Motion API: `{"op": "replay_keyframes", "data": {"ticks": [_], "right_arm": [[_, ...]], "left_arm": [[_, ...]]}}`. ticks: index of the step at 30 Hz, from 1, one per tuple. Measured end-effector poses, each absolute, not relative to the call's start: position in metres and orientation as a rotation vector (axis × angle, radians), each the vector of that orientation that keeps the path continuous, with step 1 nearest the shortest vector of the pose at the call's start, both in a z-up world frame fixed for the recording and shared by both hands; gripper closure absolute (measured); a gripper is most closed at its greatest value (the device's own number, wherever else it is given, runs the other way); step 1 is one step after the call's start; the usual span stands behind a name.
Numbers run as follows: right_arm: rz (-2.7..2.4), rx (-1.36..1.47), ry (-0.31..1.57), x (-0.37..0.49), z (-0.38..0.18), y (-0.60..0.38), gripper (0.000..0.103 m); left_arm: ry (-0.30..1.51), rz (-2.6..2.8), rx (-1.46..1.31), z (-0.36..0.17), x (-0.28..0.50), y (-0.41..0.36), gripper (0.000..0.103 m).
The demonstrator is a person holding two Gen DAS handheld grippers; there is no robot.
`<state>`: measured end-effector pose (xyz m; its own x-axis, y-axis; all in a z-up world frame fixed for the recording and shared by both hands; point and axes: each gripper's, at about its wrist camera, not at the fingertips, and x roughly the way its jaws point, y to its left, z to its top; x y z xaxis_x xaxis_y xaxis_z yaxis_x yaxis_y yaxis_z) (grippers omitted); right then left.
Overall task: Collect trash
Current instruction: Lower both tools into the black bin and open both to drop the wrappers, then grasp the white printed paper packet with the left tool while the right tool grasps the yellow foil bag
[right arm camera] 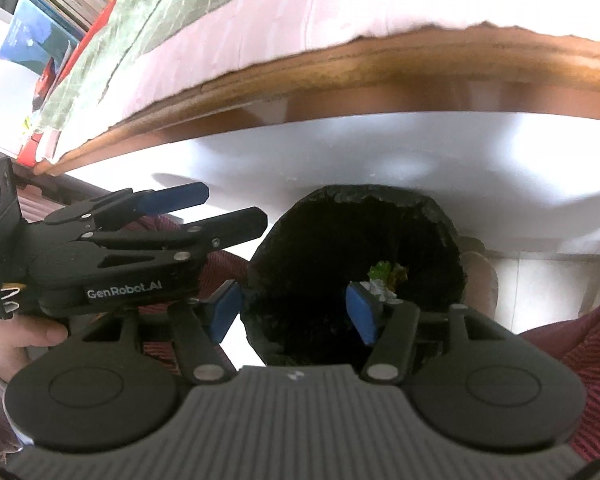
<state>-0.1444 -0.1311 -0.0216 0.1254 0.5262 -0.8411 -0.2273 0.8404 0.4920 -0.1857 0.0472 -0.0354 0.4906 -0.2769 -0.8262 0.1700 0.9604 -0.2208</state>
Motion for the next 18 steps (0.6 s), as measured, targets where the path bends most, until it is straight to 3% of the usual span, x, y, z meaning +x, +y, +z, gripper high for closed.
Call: {"op": "replay_keyframes", "data": {"ticks": [10,18], "right_arm": [[0.532,0.247,1.156,-0.133,0.035,-0.154,0.025],[0.446,0.229,0.92,-0.102,0.098,-0.185,0.022]], "left_arm": [[0.875,-0.343,-0.056,0.031,-0.187,0.044,0.023],[0.68,-0.332,-0.046,0.093,-0.147,0.041,0.013]]}}
